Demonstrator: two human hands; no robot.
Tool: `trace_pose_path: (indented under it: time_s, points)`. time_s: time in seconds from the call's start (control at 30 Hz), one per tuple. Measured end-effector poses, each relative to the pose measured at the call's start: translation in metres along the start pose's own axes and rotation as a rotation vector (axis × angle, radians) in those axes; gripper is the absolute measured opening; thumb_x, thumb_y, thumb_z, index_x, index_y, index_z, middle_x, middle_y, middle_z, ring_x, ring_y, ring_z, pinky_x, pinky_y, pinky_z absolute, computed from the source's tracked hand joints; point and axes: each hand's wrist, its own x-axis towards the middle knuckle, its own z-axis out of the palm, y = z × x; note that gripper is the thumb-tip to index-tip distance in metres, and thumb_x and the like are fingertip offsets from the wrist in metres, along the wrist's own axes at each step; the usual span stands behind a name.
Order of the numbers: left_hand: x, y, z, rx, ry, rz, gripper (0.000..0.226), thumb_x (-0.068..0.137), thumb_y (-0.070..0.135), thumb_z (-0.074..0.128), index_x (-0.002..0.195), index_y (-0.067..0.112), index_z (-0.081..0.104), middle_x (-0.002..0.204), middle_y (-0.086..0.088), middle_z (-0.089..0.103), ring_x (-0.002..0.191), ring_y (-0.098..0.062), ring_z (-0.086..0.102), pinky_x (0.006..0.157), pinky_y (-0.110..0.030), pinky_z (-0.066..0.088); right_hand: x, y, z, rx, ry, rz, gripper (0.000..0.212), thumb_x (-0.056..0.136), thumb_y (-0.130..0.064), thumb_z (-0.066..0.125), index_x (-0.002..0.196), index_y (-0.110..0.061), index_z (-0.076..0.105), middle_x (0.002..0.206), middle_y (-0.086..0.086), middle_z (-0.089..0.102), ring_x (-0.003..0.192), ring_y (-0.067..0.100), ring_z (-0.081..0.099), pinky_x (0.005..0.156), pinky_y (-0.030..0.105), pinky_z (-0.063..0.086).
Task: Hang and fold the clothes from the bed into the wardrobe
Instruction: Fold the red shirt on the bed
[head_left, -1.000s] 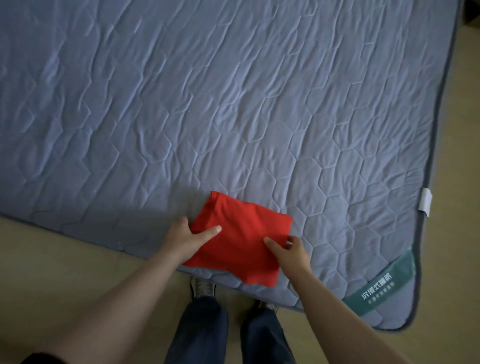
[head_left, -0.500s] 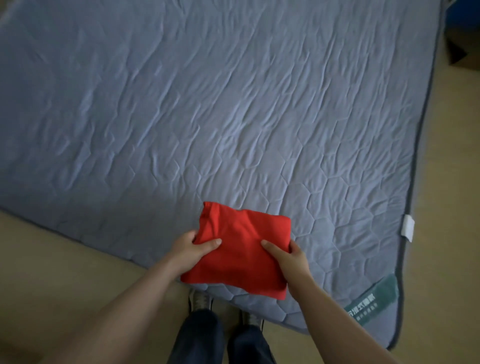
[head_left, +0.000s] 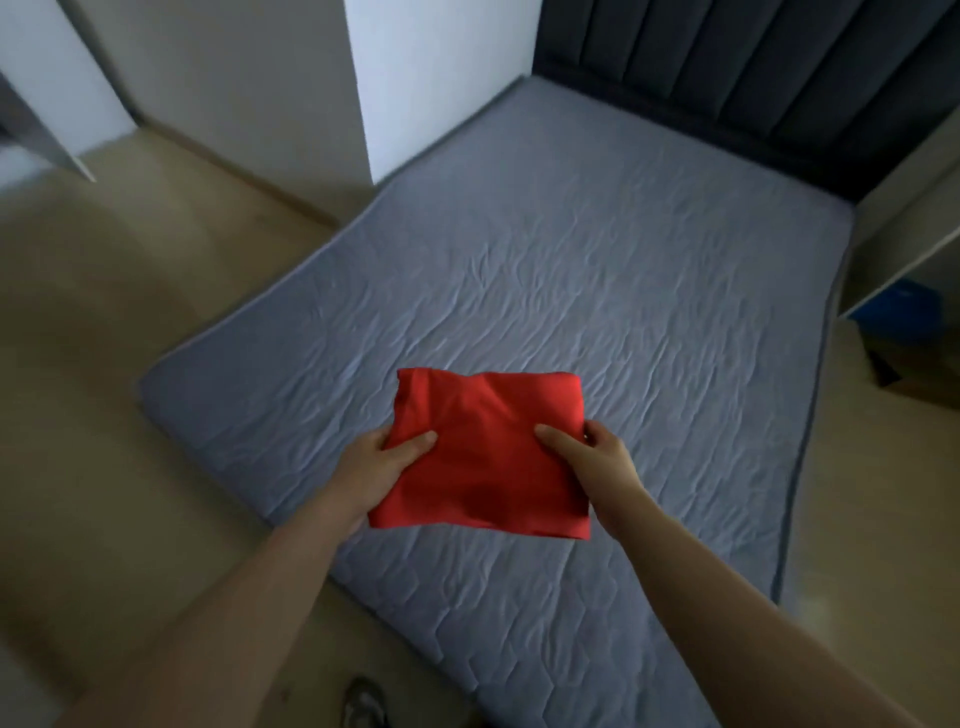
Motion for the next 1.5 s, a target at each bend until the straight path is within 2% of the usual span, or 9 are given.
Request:
trace_pose_path:
  time_s: [0.1, 0.3, 0.57, 0.8, 0.97, 1.07, 1.17, 1.3, 1.5]
  points:
    - [-0.027, 0.055, -0.036, 0.009, 0.095, 0.099, 0.024, 0.081, 0.036, 0.072, 0.097, 0.018, 0.073, 0.088, 0.001, 0.076, 0.085, -0.016, 0.072, 0.073, -0.023, 0.056, -0.018, -0.072, 0.013, -0.023, -0.052, -0.102, 0.041, 0.076, -0.034, 0.079, 0.101, -0.005, 0.065, 0.103, 0.019, 0.069, 0.098, 0.035, 0.066, 0.087, 0.049, 0.054]
    - [-0.062, 0.148, -0.132, 0.053, 0.203, 0.237, 0.035, 0.078, 0.047, 0.073, 0.101, 0.02, 0.073, 0.095, 0.0, 0.075, 0.09, -0.018, 0.07, 0.091, -0.038, 0.052, -0.054, -0.196, 0.068, -0.032, -0.122, -0.311, 0.039, 0.077, -0.036, 0.078, 0.098, -0.005, 0.066, 0.101, 0.02, 0.07, 0.096, 0.035, 0.067, 0.084, 0.048, 0.053]
    - [-0.087, 0.213, -0.268, -0.123, 0.251, 0.303, 0.025, 0.079, 0.038, 0.072, 0.096, 0.02, 0.074, 0.094, -0.001, 0.075, 0.087, -0.017, 0.072, 0.088, -0.036, 0.054, -0.091, -0.316, 0.172, -0.044, -0.224, -0.504, 0.034, 0.078, -0.037, 0.076, 0.095, -0.008, 0.067, 0.095, 0.016, 0.072, 0.09, 0.032, 0.068, 0.085, 0.049, 0.054]
    - [-0.11, 0.258, -0.356, -0.237, 0.242, 0.322, 0.066, 0.063, 0.063, 0.073, 0.112, 0.019, 0.068, 0.103, 0.0, 0.074, 0.095, -0.018, 0.071, 0.09, -0.034, 0.051, -0.104, -0.399, 0.244, -0.04, -0.403, -0.588, 0.034, 0.078, -0.038, 0.076, 0.101, -0.014, 0.068, 0.098, 0.007, 0.073, 0.094, 0.027, 0.069, 0.089, 0.047, 0.055]
    - [-0.126, 0.285, -0.416, -0.338, 0.234, 0.364, 0.047, 0.074, 0.055, 0.069, 0.11, 0.025, 0.064, 0.105, 0.002, 0.073, 0.097, -0.018, 0.07, 0.078, -0.032, 0.055, -0.114, -0.468, 0.309, -0.055, -0.636, -0.693, 0.03, 0.083, -0.032, 0.073, 0.103, -0.011, 0.069, 0.096, 0.006, 0.075, 0.089, 0.023, 0.072, 0.078, 0.034, 0.06]
    - [-0.134, 0.282, -0.46, -0.375, 0.329, 0.407, 0.051, 0.074, 0.051, 0.07, 0.117, 0.025, 0.061, 0.109, 0.0, 0.072, 0.1, -0.021, 0.069, 0.091, -0.042, 0.051, -0.124, -0.495, 0.363, -0.088, -0.735, -0.734, 0.029, 0.084, -0.029, 0.072, 0.105, -0.009, 0.068, 0.097, 0.006, 0.074, 0.083, 0.017, 0.072, 0.071, 0.027, 0.059]
    - [-0.142, 0.284, -0.518, -0.399, 0.423, 0.436, 0.058, 0.071, 0.052, 0.074, 0.12, 0.024, 0.06, 0.109, -0.002, 0.072, 0.1, -0.023, 0.069, 0.089, -0.043, 0.053, -0.137, -0.527, 0.423, -0.125, -0.808, -0.771, 0.032, 0.084, -0.031, 0.072, 0.108, -0.011, 0.067, 0.101, 0.005, 0.074, 0.089, 0.02, 0.072, 0.078, 0.032, 0.058]
    - [-0.145, 0.291, -0.606, -0.412, 0.509, 0.488, 0.068, 0.065, 0.052, 0.081, 0.123, 0.025, 0.059, 0.111, -0.003, 0.071, 0.101, -0.024, 0.069, 0.091, -0.044, 0.051, -0.154, -0.57, 0.509, -0.118, -0.906, -0.819, 0.026, 0.083, -0.033, 0.073, 0.104, -0.021, 0.065, 0.1, 0.001, 0.074, 0.085, 0.016, 0.073, 0.075, 0.031, 0.059]
    - [-0.147, 0.304, -0.739, -0.409, 0.582, 0.512, 0.068, 0.061, 0.049, 0.083, 0.12, 0.029, 0.058, 0.106, -0.001, 0.073, 0.097, -0.023, 0.07, 0.09, -0.046, 0.052, -0.185, -0.622, 0.635, -0.124, -0.933, -0.891, 0.044, 0.084, -0.035, 0.071, 0.121, -0.013, 0.061, 0.107, 0.002, 0.072, 0.091, 0.019, 0.072, 0.087, 0.04, 0.057]
